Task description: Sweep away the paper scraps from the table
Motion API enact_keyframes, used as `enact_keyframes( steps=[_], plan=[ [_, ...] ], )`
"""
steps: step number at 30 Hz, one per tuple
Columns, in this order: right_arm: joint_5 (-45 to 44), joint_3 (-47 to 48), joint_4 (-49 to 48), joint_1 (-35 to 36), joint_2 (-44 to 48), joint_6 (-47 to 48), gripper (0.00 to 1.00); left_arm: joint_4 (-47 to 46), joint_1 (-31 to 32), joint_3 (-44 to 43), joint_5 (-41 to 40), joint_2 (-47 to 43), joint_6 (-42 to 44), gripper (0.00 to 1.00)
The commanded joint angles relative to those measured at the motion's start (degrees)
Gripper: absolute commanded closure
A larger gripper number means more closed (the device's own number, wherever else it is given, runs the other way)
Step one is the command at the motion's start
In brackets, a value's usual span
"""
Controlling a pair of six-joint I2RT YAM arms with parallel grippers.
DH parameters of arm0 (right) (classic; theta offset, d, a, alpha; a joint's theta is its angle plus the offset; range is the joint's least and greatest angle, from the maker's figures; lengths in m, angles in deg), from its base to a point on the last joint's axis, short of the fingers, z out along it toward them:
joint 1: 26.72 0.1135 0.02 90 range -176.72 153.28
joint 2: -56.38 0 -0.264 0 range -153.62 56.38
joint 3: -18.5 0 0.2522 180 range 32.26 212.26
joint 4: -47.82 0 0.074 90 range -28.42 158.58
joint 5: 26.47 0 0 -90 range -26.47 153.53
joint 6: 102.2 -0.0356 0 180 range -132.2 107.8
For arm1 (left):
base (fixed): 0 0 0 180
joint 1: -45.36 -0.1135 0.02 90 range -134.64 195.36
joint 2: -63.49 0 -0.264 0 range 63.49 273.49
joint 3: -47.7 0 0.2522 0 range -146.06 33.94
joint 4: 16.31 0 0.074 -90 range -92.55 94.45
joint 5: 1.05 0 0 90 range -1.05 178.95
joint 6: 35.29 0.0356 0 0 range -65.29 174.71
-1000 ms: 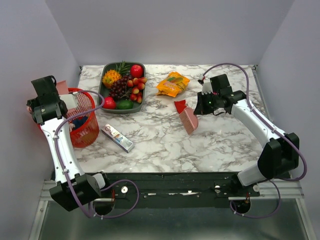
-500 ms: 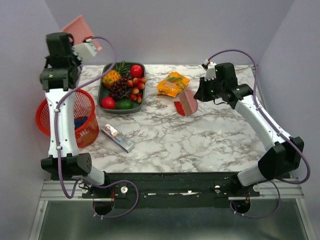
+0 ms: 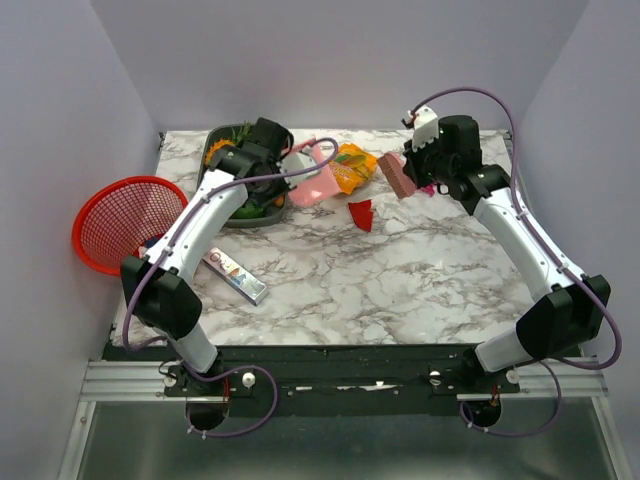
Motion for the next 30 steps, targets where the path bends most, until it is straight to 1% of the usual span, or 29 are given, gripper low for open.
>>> enact_keyframes(
  steps=[1, 4, 7, 9, 14, 15, 18, 23, 29, 30],
  plan=[
    [4.26, -1.32, -6.47, -0.13, 0.70, 16.92, 0.99, 3.28, 3.97, 11.17, 10.16, 0.03, -10.26, 1.00],
    [4.17, -0.72, -7.97, -0.04, -1.49, 20.80, 0.99, 1.26, 6.35, 16.20, 10.34, 0.11, -11.06, 1.00],
    [5.22, -0.10, -7.79, 0.75, -3.33, 25.80, 1.00, 0.03, 7.23, 19.11, 11.83, 0.91, -12.02, 1.00],
    [6.36, -0.36, -8.49, 1.54, -3.78, 30.01, 0.99, -0.76, 7.76, 20.17, 12.10, 2.13, -12.46, 1.00],
    [10.23, -3.17, -10.34, 4.44, -4.30, 34.52, 0.99, -1.12, 8.29, 21.93, 12.10, 4.33, -13.43, 1.00],
    [12.32, -4.05, -10.34, 4.70, -4.48, 34.43, 0.99, -1.20, 8.29, 22.37, 12.10, 4.34, -13.34, 1.00],
    [14.45, -5.46, -10.51, 6.28, -5.53, 34.26, 0.99, -1.90, 8.29, 24.65, 12.27, 3.72, -13.43, 1.00],
    [13.49, -5.64, -12.62, 9.01, -8.78, 31.54, 0.99, -2.70, 8.20, 28.52, 13.59, 2.67, -13.69, 1.00],
    [11.47, -7.65, -14.03, 9.36, -11.86, 26.79, 0.99, -5.06, 8.29, 32.39, 14.56, 1.09, -13.96, 1.00],
    [11.55, -8.09, -13.94, 9.36, -11.95, 24.52, 0.99, -5.42, 8.29, 32.65, 14.65, 1.17, -14.13, 1.00]
  ],
)
